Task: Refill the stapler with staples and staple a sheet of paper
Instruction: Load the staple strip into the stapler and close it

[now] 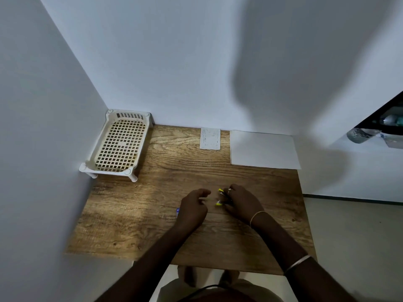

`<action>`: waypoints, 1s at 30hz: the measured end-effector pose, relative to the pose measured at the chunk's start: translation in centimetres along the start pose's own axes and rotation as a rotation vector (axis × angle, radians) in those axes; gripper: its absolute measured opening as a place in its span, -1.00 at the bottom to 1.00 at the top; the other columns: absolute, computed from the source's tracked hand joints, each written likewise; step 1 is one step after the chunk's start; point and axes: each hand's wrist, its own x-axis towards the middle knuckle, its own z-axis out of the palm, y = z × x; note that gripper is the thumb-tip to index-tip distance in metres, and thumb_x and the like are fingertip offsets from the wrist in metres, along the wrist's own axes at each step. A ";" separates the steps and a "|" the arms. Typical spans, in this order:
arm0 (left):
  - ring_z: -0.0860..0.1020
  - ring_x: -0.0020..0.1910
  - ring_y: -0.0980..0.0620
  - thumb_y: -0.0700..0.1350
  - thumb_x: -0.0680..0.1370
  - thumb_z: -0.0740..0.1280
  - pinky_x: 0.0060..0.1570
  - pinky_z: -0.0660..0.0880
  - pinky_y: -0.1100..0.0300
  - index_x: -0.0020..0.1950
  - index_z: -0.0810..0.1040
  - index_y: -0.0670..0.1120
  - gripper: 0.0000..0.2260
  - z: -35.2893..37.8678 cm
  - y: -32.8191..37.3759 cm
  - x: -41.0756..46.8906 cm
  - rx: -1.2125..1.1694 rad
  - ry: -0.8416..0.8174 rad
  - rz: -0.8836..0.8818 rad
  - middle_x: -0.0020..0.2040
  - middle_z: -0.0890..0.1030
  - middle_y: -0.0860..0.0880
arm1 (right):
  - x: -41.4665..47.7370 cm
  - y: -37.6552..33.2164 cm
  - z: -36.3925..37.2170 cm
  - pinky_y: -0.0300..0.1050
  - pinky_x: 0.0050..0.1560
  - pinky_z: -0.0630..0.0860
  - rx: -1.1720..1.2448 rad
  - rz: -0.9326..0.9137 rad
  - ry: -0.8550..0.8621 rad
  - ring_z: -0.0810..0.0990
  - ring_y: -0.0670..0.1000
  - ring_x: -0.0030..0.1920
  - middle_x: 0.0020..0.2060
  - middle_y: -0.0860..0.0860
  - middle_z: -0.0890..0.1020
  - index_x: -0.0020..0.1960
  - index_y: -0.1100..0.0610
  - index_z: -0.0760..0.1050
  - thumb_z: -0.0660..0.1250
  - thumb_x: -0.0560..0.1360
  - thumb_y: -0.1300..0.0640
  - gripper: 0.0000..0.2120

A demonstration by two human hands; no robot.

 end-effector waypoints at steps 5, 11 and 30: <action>0.57 0.14 0.16 -0.40 0.53 0.25 -0.11 0.33 0.68 0.25 0.65 -0.08 -0.60 0.1 -0.3 -0.2 0.075 -0.014 0.026 0.23 0.65 -0.03 | 0.5 0.3 0.4 0.00 0.02 0.54 -0.034 -0.016 -0.004 0.51 0.09 0.19 0.17 0.05 0.51 0.33 0.05 0.49 0.32 0.57 -0.02 -0.64; 0.52 0.08 0.23 -0.39 0.54 0.25 -0.12 0.31 0.69 0.23 0.67 -0.07 -0.62 0.3 -0.3 -0.1 0.096 -0.001 0.039 0.22 0.66 -0.03 | 0.5 0.3 0.5 -0.03 -0.07 0.52 -0.022 -0.041 0.040 0.56 0.07 0.08 0.04 0.03 0.56 0.17 0.06 0.60 0.28 0.59 -0.02 -0.75; 0.60 0.12 0.04 -0.40 0.49 0.29 0.18 0.55 0.12 0.30 0.61 -0.08 -0.56 -0.6 0.0 1.7 0.130 -0.049 0.118 0.26 0.61 -0.05 | 0.7 0.9 0.4 -0.06 -0.02 0.57 -0.005 -0.046 -0.018 0.53 0.02 0.12 0.11 -0.01 0.51 0.22 -0.01 0.51 0.37 0.49 -0.02 -0.69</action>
